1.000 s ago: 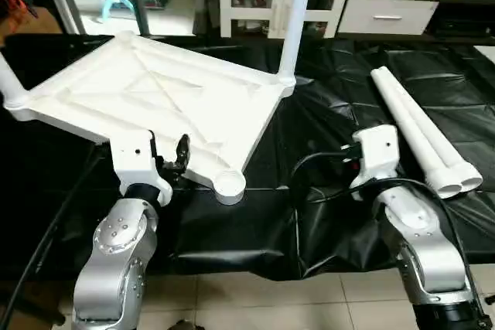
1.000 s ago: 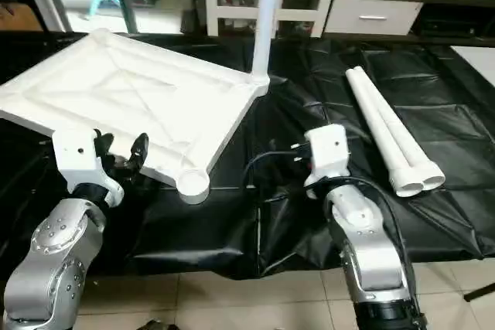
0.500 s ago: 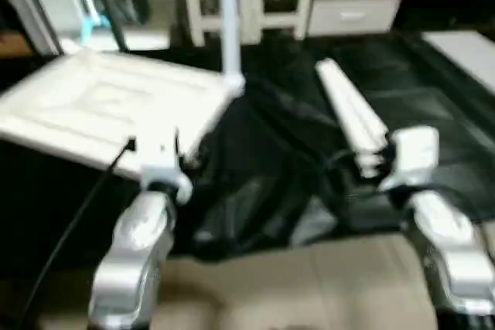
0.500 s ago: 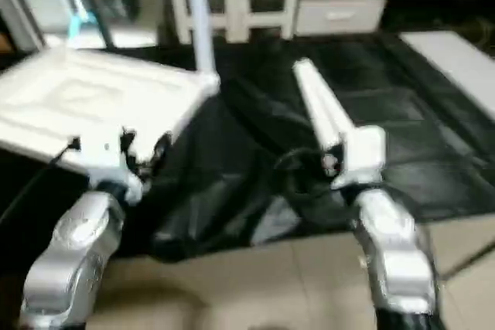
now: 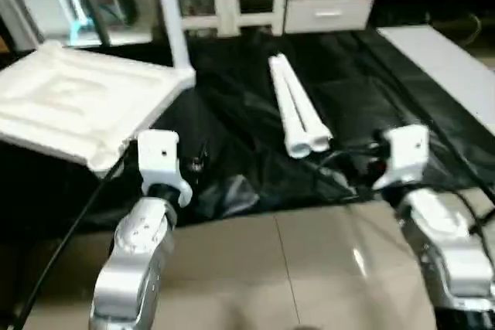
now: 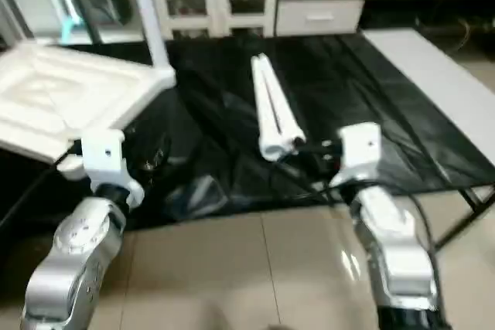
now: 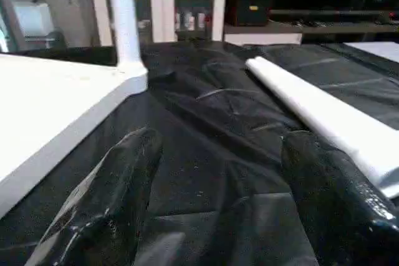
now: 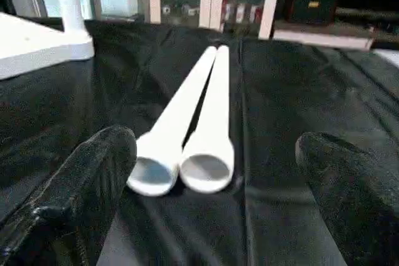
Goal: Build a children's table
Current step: Move to table
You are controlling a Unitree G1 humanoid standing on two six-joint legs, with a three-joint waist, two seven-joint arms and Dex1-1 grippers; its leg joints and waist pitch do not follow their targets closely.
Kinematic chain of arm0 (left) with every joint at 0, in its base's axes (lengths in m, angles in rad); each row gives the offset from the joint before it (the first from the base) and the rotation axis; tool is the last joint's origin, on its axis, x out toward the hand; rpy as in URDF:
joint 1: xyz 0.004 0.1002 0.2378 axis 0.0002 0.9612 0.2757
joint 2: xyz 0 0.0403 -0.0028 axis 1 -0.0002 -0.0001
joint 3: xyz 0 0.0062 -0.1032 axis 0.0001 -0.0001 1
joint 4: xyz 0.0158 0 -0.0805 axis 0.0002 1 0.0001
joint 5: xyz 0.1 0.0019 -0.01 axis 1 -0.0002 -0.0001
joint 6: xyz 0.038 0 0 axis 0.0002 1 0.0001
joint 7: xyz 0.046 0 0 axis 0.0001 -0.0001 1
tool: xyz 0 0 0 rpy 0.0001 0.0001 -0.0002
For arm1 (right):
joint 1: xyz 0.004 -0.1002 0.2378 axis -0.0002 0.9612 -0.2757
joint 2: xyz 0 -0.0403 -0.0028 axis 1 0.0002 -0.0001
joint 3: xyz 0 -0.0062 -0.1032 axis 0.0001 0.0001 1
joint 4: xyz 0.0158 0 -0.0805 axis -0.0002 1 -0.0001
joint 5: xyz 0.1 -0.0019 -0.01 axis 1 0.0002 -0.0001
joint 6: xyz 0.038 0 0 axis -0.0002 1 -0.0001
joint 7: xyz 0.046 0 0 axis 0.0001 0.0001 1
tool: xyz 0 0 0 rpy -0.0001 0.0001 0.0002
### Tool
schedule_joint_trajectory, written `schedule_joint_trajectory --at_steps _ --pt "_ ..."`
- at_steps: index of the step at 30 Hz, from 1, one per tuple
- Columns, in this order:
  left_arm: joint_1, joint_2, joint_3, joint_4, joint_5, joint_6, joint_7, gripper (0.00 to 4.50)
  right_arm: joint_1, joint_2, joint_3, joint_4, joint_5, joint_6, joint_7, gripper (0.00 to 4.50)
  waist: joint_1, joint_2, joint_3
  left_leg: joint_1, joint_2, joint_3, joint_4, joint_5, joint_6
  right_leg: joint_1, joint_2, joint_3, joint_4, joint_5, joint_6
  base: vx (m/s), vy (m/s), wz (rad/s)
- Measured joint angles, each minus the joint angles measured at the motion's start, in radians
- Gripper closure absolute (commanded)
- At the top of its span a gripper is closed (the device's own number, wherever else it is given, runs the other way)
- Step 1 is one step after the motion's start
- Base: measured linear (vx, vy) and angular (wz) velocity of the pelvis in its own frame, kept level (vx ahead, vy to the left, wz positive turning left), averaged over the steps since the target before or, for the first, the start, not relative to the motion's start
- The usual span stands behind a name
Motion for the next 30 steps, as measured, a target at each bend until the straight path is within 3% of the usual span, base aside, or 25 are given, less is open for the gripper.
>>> schedule_joint_trajectory --at_steps 1,3,4,5,6,7,9,11,12,13,14,16,17,18,19,20,21,22,23,24,25,26,27,28,30 --pt "-0.004 0.006 0.003 0.000 0.000 0.001 -0.002 1.06 -0.001 0.003 0.007 -0.003 0.000 0.003 0.001 0.00 0.004 0.003 0.010 0.014 0.006 0.005 -0.012 0.003 -0.007 0.015 0.001 0.010 0.041 -0.036 0.013 -0.079 -0.027 -0.04" --pt "-0.007 0.013 0.010 -0.002 0.000 0.001 -0.003 1.06 -0.001 0.004 0.006 -0.012 0.001 0.004 0.006 0.00 0.012 -0.023 0.017 0.043 0.004 0.045 -0.012 0.012 -0.024 0.045 -0.022 0.078 0.162 -0.073 0.010 -0.008 -0.122 0.00" --pt "-0.007 0.009 0.015 0.000 0.000 0.001 -0.003 1.06 -0.007 -0.009 0.004 -0.012 0.000 0.005 0.011 0.00 0.029 -0.055 0.015 0.053 0.009 0.069 0.010 0.003 -0.037 0.055 -0.020 0.122 0.178 -0.135 -0.002 0.047 -0.171 0.03" --pt "0.002 -0.002 0.012 0.000 0.000 0.003 -0.003 1.06 -0.009 -0.019 0.001 -0.013 0.001 0.005 0.013 0.00 0.041 -0.041 0.017 0.034 0.009 0.053 0.074 -0.026 -0.005 0.053 -0.011 0.119 0.176 -0.137 -0.007 0.121 -0.117 -0.11" --pt "0.008 -0.002 0.009 0.000 0.000 0.004 -0.003 1.06 -0.009 -0.019 0.000 -0.013 0.001 0.007 0.016 0.00 0.053 -0.033 0.014 0.014 -0.008 0.019 0.145 -0.032 0.013 0.059 -0.008 0.122 0.174 -0.137 -0.008 0.112 -0.040 -0.01" --pt "0.007 -0.003 0.005 0.000 0.000 0.005 -0.003 1.06 -0.002 -0.019 -0.001 -0.011 0.001 0.011 0.020 0.00 0.056 -0.036 0.013 0.004 -0.045 0.000 0.183 -0.032 0.014 0.063 -0.005 0.141 0.161 -0.137 -0.008 0.112 -0.040 -0.01" --pt "-0.002 -0.002 0.002 -0.002 0.000 0.005 -0.003 1.06 -0.002 -0.024 -0.006 -0.011 0.008 0.016 0.031 0.00 0.060 -0.031 0.009 -0.005 -0.070 -0.003 0.131 -0.030 0.018 0.073 0.019 0.168 0.125 -0.126 -0.020 0.081 -0.062 0.32" --pt "-0.005 -0.001 0.003 -0.002 0.001 0.006 0.001 1.06 -0.006 -0.046 0.001 -0.012 0.009 0.025 0.050 0.00 0.065 -0.001 0.000 0.000 -0.052 -0.010 0.024 -0.013 0.048 0.100 0.070 0.168 0.080 -0.106 -0.028 0.101 -0.021 0.42" --pt "-0.005 0.006 0.008 -0.002 0.002 0.006 0.003 1.06 -0.013 -0.048 0.005 -0.013 0.009 0.026 0.057 0.00 0.068 0.021 -0.005 0.011 -0.035 -0.020 0.010 0.030 0.023 0.107 0.084 0.160 0.072 -0.107 -0.027 0.135 0.061 0.17" --pt "0.001 0.016 0.021 -0.002 0.003 0.007 0.006 1.06 -0.026 -0.035 0.027 -0.014 0.009 0.029 0.065 0.00 0.063 0.021 -0.006 0.017 -0.033 -0.026 0.007 0.036 -0.006 0.112 0.080 0.149 0.068 -0.115 -0.031 0.135 0.061 0.17" --pt "0.001 0.026 0.041 -0.002 0.005 0.007 0.007 1.06 -0.041 -0.025 0.047 -0.015 0.009 0.029 0.066 0.00 0.049 0.007 -0.008 0.014 -0.058 -0.053 0.003 0.032 0.002 0.093 0.058 0.134 0.111 -0.123 -0.033 0.154 0.038 0.08" --pt "0.001 0.026 0.056 0.000 0.009 0.009 0.008 1.06 -0.050 -0.023 0.051 -0.015 0.004 0.029 0.062 0.00 0.008 -0.007 -0.011 0.014 -0.112 -0.125 0.001 0.018 0.024 0.027 0.021 0.144 0.200 -0.131 0.011 0.168 -0.006 0.32" --pt "0.000 0.024 0.055 0.000 0.009 0.009 0.008 1.06 -0.050 -0.023 0.048 -0.015 -0.001 0.029 0.060 0.00 -0.008 -0.013 -0.012 0.018 -0.129 -0.144 0.001 0.012 0.034 -0.004 0.008 0.157 0.200 -0.131 0.035 0.146 -0.030 0.33" --pt "-0.001 0.023 0.055 0.000 0.009 0.009 0.008 1.06 -0.051 -0.022 0.046 -0.015 0.000 0.029 0.056 0.00 -0.016 -0.027 -0.013 0.023 -0.134 -0.131 -0.001 0.008 0.029 -0.035 -0.003 0.174 0.186 -0.119 0.054 0.160 -0.067 0.08" --pt "-0.004 0.020 0.052 0.000 0.009 0.010 0.007 1.06 -0.051 -0.022 0.039 -0.014 0.000 0.028 0.048 0.00 -0.018 -0.055 -0.012 0.034 -0.149 -0.119 0.001 -0.004 0.015 -0.044 -0.023 0.192 0.131 -0.062 0.055 0.160 -0.067 0.08" --pt "-0.005 0.010 0.045 0.004 0.008 0.011 0.005 1.06 -0.044 -0.027 0.027 -0.010 -0.001 0.030 0.038 0.00 -0.019 -0.063 -0.006 0.035 -0.151 -0.104 0.025 -0.024 0.053 -0.031 -0.022 0.199 0.129 -0.039 0.045 0.167 -0.070 0.05" --pt "-0.006 -0.002 0.021 0.005 0.005 0.012 0.001 1.06 -0.044 -0.038 0.009 0.003 -0.006 0.032 0.027 0.00 -0.010 -0.053 -0.007 0.023 -0.136 -0.083 0.080 -0.041 0.115 -0.013 -0.008 0.203 0.117 -0.044 0.037 0.155 -0.040 0.05" --pt "-0.007 -0.007 -0.006 0.004 -0.001 0.012 -0.006 1.06 -0.049 -0.045 -0.003 0.008 -0.014 0.034 0.017 0.00 0.000 -0.053 -0.007 0.002 -0.133 -0.062 0.139 -0.042 0.129 0.015 -0.007 0.203 0.098 -0.048 0.024 0.155 -0.040 0.05" --pt "-0.007 -0.007 -0.010 0.003 -0.002 0.012 -0.009 1.06 -0.059 -0.052 -0.004 0.008 -0.019 0.038 0.015 0.00 0.003 -0.052 -0.006 -0.014 -0.133 -0.050 0.151 -0.036 0.118 0.035 -0.006 0.201 0.083 -0.049 0.022 0.164 -0.015 -0.07" --pt "-0.008 -0.005 -0.010 0.001 -0.002 0.012 -0.009 1.06 -0.070 -0.054 -0.005 0.008 -0.022 0.045 0.012 0.00 0.006 -0.046 -0.006 -0.027 -0.128 -0.049 0.136 -0.025 0.098 0.054 -0.004 0.193 0.067 -0.050 0.019 0.163 0.018 -0.03" --pt "-0.009 -0.005 -0.008 0.000 -0.002 0.012 -0.009 1.06 -0.083 -0.055 -0.004 0.003 -0.022 0.057 0.007 0.00 0.012 -0.029 -0.007 -0.043 -0.103 -0.049 0.092 -0.010 0.076 0.078 0.012 0.182 0.046 -0.051 0.019 0.163 0.018 -0.03" --pt "-0.009 -0.005 -0.007 0.000 -0.002 0.012 -0.009 1.06 -0.092 -0.055 -0.003 -0.007 -0.022 0.072 0.003 0.00 0.014 -0.006 -0.008 -0.051 -0.074 -0.050 0.040 -0.002 0.065 0.095 0.029 0.164 0.035 -0.056 0.020 0.171 0.074 0.04" --pt "-0.009 -0.004 -0.004 0.000 -0.001 0.011 -0.009 1.06 -0.099 -0.054 0.000 -0.017 -0.022 0.090 0.000 0.00 0.012 0.025 -0.010 -0.047 -0.044 -0.051 0.019 0.050 0.029 0.109 0.042 0.144 0.031 -0.064 0.024 0.096 0.057 0.04" --pt "-0.005 0.002 0.003 0.000 -0.001 0.011 -0.009 1.06 -0.100 -0.046 0.014 -0.018 -0.020 0.112 0.000 0.00 0.004 0.028 -0.007 -0.038 -0.038 -0.052 0.026 0.070 0.017 0.112 0.038 0.133 0.042 -0.080 0.022 0.167 0.146 -0.01" --pt "-0.004 0.019 0.038 0.004 -0.001 0.011 -0.009 1.06 -0.110 -0.029 0.052 -0.055 0.011 0.210 0.018 0.00 -0.021 0.009 -0.011 -0.035 -0.063 -0.052 0.026 0.055 0.033 0.070 0.021 0.139 0.124 -0.100 -0.012 0.202 0.141 0.01"
